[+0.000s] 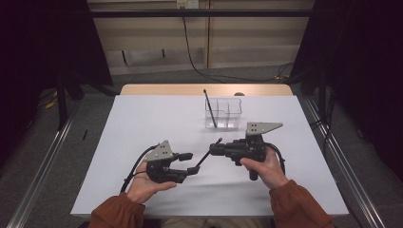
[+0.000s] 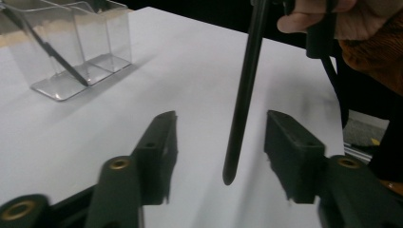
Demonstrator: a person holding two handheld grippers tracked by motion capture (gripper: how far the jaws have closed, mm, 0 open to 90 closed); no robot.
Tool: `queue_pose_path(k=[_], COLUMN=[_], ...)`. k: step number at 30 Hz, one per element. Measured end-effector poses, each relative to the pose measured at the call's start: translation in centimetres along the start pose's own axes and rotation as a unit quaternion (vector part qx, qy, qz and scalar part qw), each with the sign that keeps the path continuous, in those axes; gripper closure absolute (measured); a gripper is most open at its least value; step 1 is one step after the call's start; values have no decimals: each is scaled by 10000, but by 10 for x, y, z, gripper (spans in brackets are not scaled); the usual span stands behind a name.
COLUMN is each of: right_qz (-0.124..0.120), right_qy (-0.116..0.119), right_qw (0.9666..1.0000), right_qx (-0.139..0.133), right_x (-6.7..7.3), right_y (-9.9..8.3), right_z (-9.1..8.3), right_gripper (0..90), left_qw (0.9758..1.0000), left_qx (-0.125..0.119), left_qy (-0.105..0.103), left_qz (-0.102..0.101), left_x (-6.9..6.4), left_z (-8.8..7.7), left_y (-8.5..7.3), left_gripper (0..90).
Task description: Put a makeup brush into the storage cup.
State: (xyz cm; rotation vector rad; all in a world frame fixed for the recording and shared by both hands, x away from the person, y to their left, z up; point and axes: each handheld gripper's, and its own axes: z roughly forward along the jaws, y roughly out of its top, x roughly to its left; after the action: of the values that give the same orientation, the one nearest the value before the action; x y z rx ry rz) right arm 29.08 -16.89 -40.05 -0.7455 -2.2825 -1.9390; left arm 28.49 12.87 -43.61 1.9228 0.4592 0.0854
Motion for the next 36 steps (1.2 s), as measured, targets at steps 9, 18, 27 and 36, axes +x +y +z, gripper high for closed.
queue_pose_path(k=[9,18,27,36], right_qz=[-3,-23,-23,-28], right_qy=[-168,-273,-432,-625], right_qw=[9999,9996,9990,9980], right_qx=[38,52,72,133], right_x=[-3,-4,-7,-14], right_y=[1,2,3,5], right_z=[-7,-13,-18,-27], right_gripper=[840,840,840,840], left_qw=[9990,9981,9944,9902], left_qx=[-55,-103,-420,-466], left_qy=[339,553,908,1284], left_qz=[-273,-258,-337,-278], left_x=[1,3,14,14], left_z=[-10,-23,-47,-68], left_y=[1,2,-4,-10], left_gripper=[174,88,47,36])
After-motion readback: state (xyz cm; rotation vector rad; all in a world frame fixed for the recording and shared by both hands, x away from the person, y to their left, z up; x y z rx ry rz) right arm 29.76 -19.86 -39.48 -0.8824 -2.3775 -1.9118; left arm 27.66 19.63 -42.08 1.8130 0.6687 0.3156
